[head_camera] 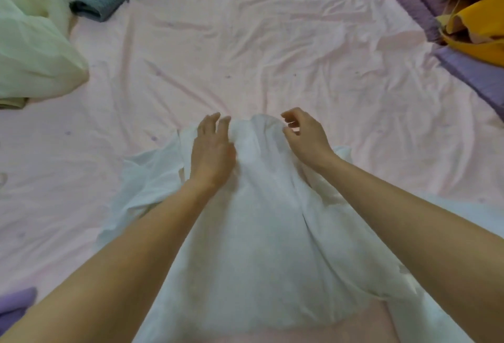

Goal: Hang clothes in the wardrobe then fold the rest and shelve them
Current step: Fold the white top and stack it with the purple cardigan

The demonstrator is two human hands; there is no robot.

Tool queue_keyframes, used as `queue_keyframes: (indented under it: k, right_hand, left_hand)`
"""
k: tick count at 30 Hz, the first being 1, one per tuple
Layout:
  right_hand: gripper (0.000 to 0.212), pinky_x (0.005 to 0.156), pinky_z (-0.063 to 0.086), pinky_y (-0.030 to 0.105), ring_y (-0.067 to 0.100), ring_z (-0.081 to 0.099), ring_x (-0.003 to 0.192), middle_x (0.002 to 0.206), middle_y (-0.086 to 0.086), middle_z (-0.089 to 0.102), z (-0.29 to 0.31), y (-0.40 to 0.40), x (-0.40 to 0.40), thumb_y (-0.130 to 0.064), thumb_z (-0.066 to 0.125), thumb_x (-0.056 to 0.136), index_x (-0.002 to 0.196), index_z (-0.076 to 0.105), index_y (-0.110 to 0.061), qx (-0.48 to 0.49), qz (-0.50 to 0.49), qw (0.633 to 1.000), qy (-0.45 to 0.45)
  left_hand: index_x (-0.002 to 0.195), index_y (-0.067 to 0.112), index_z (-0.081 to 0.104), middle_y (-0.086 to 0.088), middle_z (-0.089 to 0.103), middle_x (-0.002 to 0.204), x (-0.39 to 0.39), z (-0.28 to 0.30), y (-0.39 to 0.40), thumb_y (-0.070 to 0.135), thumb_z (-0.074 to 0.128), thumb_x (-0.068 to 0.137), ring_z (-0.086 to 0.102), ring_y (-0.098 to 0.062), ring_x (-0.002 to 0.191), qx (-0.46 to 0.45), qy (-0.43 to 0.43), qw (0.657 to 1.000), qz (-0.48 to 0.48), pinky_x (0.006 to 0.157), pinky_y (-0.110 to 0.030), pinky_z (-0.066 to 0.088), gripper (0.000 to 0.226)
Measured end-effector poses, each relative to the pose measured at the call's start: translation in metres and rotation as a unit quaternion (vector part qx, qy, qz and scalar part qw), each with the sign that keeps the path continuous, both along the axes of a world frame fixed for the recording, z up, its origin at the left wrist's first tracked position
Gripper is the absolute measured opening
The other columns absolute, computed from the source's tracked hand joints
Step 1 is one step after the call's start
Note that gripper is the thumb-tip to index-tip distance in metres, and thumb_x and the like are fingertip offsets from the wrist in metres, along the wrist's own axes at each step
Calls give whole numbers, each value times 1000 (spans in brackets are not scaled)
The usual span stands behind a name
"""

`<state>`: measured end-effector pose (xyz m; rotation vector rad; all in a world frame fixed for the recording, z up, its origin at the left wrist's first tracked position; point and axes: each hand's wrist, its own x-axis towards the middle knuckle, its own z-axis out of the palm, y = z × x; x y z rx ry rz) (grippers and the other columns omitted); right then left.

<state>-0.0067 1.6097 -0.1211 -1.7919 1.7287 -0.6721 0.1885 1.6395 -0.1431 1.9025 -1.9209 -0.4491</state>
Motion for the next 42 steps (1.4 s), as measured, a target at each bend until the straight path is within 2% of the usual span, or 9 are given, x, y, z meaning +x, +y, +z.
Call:
queue_keyframes:
  k: [4,10,17,21,24,27,32,36,42]
  right_hand:
    - [21,81,42,28,23,58,103,112,8,62,-3,34,-52,-13,56,89,109,61,-9,72,23,986,149]
    - [66,83,42,35,26,49,118,130,4,49,-18,73,-59,-45,63,85,138,33,-17,139,67,951,269]
    - [46,78,46,36,26,57,92,96,5,57,-23,51,-60,-31,63,87,125,45,-13,171,-19,980,100]
    - [9,66,32,30,27,53,84,84,7,54,-21,37,-67,-14,50,89,80,47,-14,138,-39,981,132]
    - [7,68,33,32,34,56,92,99,16,57,-10,31,-84,-15,45,93,98,41,-11,97,-115,980,133]
    - [13,63,33,33,31,53,77,85,7,53,0,25,-102,-17,45,94,97,32,-15,49,-171,973,149]
    - [13,65,35,32,25,53,74,84,-3,55,-2,19,-117,-22,51,90,100,43,-18,94,-117,982,113]
    - [15,56,28,32,22,48,73,71,1,50,0,17,-125,-13,59,83,72,48,-15,152,-23,985,81]
    - [15,66,32,28,24,53,81,90,4,55,3,17,-112,-18,48,96,108,48,-8,6,-184,983,25]
  left_hand:
    - [137,11,48,-10,45,143,-30,7,13,18,57,92,40,-30,132,-21,-54,981,-187,105,-39,35,47]
    - [154,13,5,-7,-1,162,-60,-9,17,46,47,96,1,-26,149,127,-166,952,-223,120,-39,13,79]
    - [153,13,-11,-7,-18,160,-70,-18,19,48,56,91,-8,-23,149,159,-125,961,-188,120,-40,13,98]
    - [150,7,-16,-9,-21,159,-71,-19,13,50,59,88,-6,-21,149,195,-106,961,-166,120,-39,14,106]
    - [151,8,-14,-8,-19,160,-74,-17,8,52,54,91,-4,-22,149,208,-107,959,-159,120,-40,13,101]
    - [152,11,-11,-7,-17,160,-80,-15,4,58,43,93,-3,-26,149,218,-104,960,-144,119,-46,15,93]
    - [152,9,-14,-3,-21,159,-93,-12,5,71,42,86,-6,-26,149,238,-156,952,-110,115,-52,19,106]
    - [151,6,-15,-4,-21,159,-98,-15,6,72,44,84,-6,-27,149,250,-177,947,-97,115,-53,21,111]
    - [151,6,-13,-5,-18,160,-105,-20,5,70,44,86,-5,-29,149,250,-183,948,-80,115,-54,18,108]
